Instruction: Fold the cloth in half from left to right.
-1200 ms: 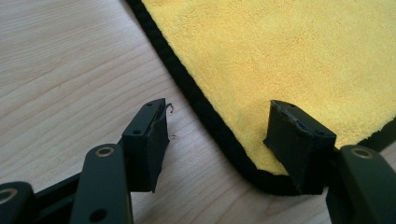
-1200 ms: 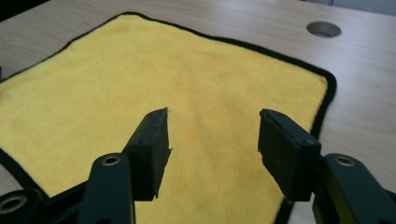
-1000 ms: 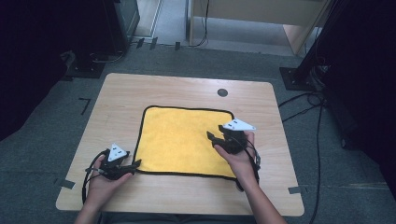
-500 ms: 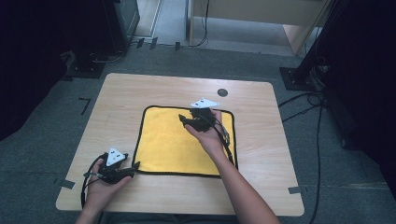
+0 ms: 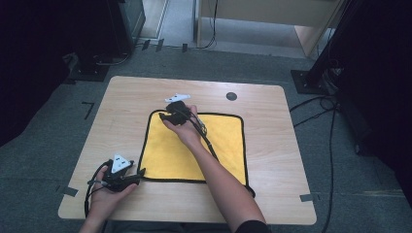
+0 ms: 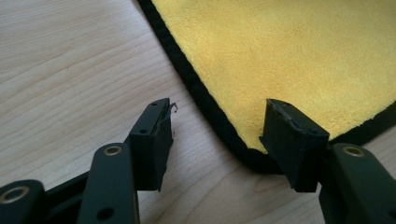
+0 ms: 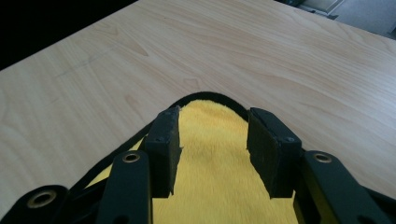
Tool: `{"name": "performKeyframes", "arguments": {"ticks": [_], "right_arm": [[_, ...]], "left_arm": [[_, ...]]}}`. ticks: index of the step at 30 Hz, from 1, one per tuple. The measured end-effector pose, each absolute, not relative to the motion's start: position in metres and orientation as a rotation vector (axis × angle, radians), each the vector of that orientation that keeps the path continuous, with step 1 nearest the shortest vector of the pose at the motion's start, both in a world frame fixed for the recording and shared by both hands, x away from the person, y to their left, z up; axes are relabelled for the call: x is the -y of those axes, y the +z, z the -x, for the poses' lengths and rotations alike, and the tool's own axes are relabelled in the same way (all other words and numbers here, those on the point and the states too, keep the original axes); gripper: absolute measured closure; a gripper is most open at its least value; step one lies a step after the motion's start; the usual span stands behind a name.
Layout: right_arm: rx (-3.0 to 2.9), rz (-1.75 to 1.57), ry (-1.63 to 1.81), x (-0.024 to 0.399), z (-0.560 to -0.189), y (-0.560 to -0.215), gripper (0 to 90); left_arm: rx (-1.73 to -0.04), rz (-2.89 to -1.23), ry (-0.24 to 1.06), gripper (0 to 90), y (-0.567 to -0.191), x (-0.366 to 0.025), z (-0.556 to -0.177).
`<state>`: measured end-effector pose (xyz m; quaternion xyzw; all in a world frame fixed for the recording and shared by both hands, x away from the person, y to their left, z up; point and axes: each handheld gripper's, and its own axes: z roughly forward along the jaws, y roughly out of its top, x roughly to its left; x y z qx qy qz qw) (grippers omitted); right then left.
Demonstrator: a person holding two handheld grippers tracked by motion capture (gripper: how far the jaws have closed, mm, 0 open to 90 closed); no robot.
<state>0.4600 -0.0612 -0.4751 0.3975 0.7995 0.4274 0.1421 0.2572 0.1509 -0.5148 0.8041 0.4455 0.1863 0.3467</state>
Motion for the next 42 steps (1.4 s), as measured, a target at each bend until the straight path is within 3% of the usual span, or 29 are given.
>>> {"name": "performKeyframes", "arguments": {"ticks": [14, 18, 20, 22, 28, 34, 38, 42], "right_arm": [[-2.396, -1.108, 1.096, 0.022, -0.510, -0.507, 60.4], [-2.395, -1.097, 1.048, 0.018, -0.509, -0.511, 71.7], [-2.401, -1.103, 1.025, 0.015, -0.510, -0.509, 81.2], [-2.410, -1.092, 1.004, 0.011, -0.511, -0.508, 84.5], [-2.413, -1.108, 0.974, -0.011, -0.520, -0.505, 86.7], [-2.399, -1.089, 1.088, -0.045, -0.527, -0.493, 86.6], [-2.351, -1.056, 1.179, -0.048, -0.527, -0.474, 86.6], [-2.332, -1.084, 1.278, -0.021, -0.524, -0.460, 86.6]], "left_arm": [[-1.205, -2.094, 0.473, 58.6, -0.510, -0.143, -0.251], [-1.210, -2.095, 0.445, 69.3, -0.509, -0.140, -0.250], [-1.219, -2.083, 0.407, 80.3, -0.509, -0.141, -0.251], [-1.222, -2.082, 0.394, 84.5, -0.509, -0.142, -0.251], [-1.319, -2.050, 0.449, 87.4, -0.504, -0.161, -0.254], [-1.460, -1.951, 0.618, 87.7, -0.490, -0.199, -0.255], [-1.377, -1.919, 0.643, 87.6, -0.475, -0.187, -0.248], [-1.244, -1.938, 0.633, 87.6, -0.463, -0.155, -0.239]]}}
